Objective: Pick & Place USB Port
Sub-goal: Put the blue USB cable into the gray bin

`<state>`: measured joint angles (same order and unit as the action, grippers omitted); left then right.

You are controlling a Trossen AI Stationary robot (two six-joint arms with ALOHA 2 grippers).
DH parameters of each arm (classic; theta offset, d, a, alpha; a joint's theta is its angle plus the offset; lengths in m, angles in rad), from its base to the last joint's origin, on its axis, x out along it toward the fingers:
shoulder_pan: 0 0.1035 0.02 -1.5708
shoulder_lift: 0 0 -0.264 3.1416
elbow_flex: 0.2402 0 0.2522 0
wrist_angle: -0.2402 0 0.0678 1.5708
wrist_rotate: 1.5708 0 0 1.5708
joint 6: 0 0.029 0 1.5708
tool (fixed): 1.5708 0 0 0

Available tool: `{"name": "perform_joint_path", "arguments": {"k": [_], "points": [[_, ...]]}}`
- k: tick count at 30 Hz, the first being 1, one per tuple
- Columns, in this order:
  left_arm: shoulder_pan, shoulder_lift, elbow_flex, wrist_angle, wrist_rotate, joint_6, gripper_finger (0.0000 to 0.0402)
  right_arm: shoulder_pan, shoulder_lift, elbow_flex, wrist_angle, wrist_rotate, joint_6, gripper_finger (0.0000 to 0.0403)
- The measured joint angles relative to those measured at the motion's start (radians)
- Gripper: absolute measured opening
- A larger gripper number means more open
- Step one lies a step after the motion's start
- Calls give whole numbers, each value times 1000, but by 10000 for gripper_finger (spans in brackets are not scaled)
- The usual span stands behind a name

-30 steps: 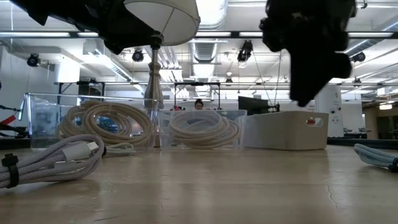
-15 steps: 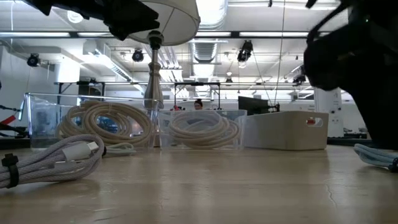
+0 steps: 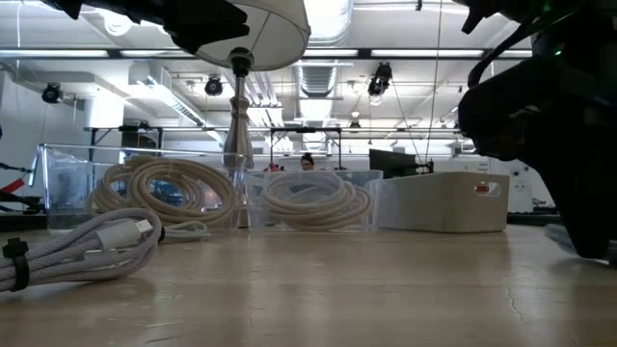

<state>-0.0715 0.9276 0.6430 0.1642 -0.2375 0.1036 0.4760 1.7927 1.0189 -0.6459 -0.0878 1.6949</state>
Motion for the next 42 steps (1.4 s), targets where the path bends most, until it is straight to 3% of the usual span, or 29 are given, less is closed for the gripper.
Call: {"name": "perform_joint_path", "arguments": {"k": [6,15,19,28,34,39,42], "points": [[0,0,0,3,0,6,193,-23,24,-14,23,-27,-156,113],[1,0,0,5,0,27,193,-31,24,-6,19,-33,-350,25],[1,0,0,6,0,28,193,-36,14,31,-27,-12,-481,19],[1,0,0,10,0,28,193,-115,-99,161,-283,380,-780,26],[1,0,0,11,0,27,193,-241,-199,206,-396,635,-957,27],[1,0,-2,11,0,19,193,-402,-255,204,-394,702,-1125,27],[1,0,-6,11,0,8,193,-515,-255,201,-390,703,-1140,27]]}}
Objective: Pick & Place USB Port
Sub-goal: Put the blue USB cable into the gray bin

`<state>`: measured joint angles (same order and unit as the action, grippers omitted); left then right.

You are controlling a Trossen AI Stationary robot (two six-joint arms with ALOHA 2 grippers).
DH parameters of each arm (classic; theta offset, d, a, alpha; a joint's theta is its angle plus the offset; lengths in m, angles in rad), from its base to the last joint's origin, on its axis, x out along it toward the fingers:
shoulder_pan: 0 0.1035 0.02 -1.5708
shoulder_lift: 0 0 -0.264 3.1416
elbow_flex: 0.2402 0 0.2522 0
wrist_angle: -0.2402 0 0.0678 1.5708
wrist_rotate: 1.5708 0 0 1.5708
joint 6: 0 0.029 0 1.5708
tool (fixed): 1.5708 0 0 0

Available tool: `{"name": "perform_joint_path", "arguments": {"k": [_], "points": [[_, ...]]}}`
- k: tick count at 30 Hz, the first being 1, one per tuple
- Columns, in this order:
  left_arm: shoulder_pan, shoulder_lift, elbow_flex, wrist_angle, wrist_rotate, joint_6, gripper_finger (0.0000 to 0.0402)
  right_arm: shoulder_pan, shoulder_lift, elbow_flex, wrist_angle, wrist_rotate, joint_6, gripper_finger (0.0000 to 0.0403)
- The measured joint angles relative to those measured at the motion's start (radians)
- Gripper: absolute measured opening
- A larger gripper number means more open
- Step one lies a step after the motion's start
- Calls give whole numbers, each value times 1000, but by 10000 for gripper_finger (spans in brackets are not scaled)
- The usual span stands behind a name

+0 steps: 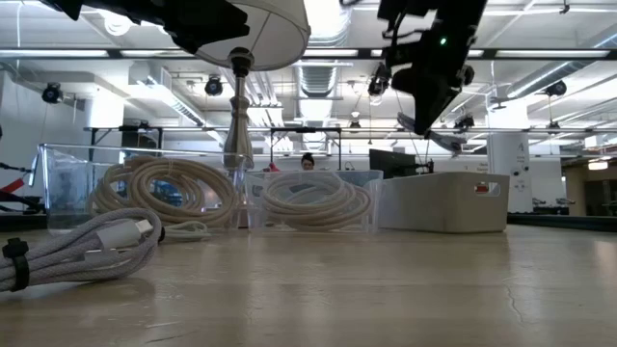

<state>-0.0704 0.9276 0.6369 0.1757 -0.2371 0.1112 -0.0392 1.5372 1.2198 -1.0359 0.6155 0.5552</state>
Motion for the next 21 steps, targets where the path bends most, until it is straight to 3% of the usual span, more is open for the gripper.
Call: {"name": "perform_joint_path", "arguments": {"k": [5,9,11,21], "points": [[0,0,-2,0,1,-22,193,-172,37,-16,40,-23,-34,27],[0,0,-3,-11,0,-43,193,-262,95,-41,121,-150,-98,27],[0,0,-3,-18,1,-44,193,-289,133,-52,137,-192,-139,27],[0,0,-3,-38,1,-121,193,-357,255,-49,165,-203,-216,59]]}}
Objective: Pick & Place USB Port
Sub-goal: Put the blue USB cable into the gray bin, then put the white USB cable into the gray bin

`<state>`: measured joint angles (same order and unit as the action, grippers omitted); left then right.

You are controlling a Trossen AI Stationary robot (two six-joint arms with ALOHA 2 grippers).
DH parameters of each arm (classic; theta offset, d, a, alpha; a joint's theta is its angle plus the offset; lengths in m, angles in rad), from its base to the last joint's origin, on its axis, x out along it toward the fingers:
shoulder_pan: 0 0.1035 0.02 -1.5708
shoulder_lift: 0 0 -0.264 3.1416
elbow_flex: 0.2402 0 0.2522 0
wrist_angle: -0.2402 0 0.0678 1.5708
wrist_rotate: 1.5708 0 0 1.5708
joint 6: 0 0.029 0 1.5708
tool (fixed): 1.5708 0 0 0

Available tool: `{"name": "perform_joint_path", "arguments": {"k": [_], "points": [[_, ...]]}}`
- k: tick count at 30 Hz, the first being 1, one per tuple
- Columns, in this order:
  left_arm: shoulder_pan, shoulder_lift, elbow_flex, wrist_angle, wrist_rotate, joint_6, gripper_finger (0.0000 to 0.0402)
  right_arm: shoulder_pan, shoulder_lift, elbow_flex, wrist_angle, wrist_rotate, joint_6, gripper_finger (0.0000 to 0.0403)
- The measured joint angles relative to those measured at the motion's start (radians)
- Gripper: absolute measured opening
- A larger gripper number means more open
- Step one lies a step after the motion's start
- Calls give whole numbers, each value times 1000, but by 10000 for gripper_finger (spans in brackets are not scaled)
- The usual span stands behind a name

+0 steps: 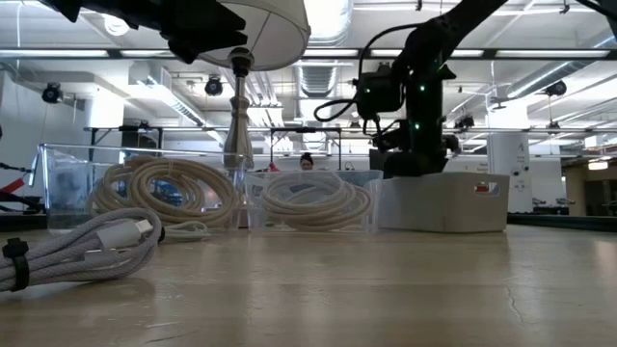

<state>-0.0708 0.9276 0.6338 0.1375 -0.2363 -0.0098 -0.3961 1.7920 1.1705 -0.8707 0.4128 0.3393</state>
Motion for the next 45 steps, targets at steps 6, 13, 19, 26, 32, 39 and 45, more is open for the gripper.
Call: {"name": "perform_joint_path", "arguments": {"k": [6,13,19,26,32,39,45], "points": [[0,0,0,-2,0,-25,193,-4,-3,0,2,-1,-15,89],[0,0,0,-6,0,-65,193,0,-69,-3,-7,12,-40,115],[-9,0,0,-28,26,-84,193,40,-165,-3,-13,9,-36,127],[-92,38,0,-74,69,-224,192,158,-266,-3,-1,5,6,128],[-214,144,22,-161,68,-327,179,279,-293,-3,63,4,-7,119],[-271,281,119,-540,25,-549,161,388,-272,-4,169,2,-41,120],[-270,381,111,-616,32,-608,168,451,-226,-8,323,-116,-233,138]]}}
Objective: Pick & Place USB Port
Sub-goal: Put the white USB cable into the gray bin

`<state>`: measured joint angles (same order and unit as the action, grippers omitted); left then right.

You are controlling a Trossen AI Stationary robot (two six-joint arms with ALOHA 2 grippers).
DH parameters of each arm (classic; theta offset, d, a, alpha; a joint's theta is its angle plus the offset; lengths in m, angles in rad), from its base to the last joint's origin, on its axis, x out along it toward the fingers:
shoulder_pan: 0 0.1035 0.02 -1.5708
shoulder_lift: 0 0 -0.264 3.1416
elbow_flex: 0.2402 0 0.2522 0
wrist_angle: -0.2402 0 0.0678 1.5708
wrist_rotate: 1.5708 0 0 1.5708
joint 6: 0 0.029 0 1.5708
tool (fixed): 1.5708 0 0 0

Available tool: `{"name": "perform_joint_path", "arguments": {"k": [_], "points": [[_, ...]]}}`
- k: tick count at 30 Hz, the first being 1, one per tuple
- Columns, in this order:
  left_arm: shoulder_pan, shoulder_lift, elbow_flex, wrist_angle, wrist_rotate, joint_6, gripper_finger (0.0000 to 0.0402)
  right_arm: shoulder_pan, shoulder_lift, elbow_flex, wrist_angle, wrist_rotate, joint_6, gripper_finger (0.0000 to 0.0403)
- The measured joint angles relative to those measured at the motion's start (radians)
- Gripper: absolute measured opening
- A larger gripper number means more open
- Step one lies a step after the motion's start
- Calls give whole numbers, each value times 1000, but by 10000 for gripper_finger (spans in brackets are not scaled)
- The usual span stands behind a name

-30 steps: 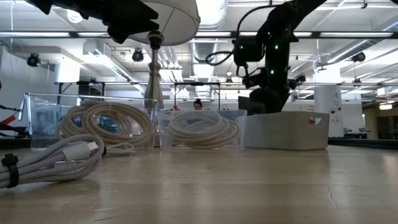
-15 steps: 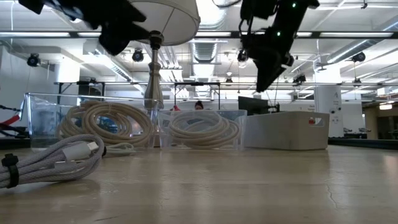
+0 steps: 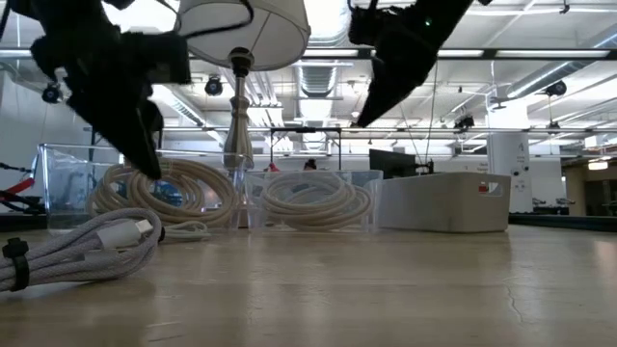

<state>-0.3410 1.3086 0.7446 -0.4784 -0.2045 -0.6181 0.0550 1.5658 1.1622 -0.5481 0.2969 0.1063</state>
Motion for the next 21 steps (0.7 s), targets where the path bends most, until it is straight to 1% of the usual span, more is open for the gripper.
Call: {"name": "perform_joint_path", "arguments": {"k": [3,5,12,18,21], "points": [[1,40,-1,6,6,-28,181,17,28,-1,78,-88,-32,153],[1,64,-1,5,5,-33,191,28,47,-1,107,-116,-55,164],[1,122,-2,8,-24,-32,224,46,109,1,204,-119,-98,192],[1,137,-1,25,-17,-54,227,46,138,1,215,-118,-100,196],[1,132,18,9,0,-60,225,46,140,1,216,-118,-100,196]]}}
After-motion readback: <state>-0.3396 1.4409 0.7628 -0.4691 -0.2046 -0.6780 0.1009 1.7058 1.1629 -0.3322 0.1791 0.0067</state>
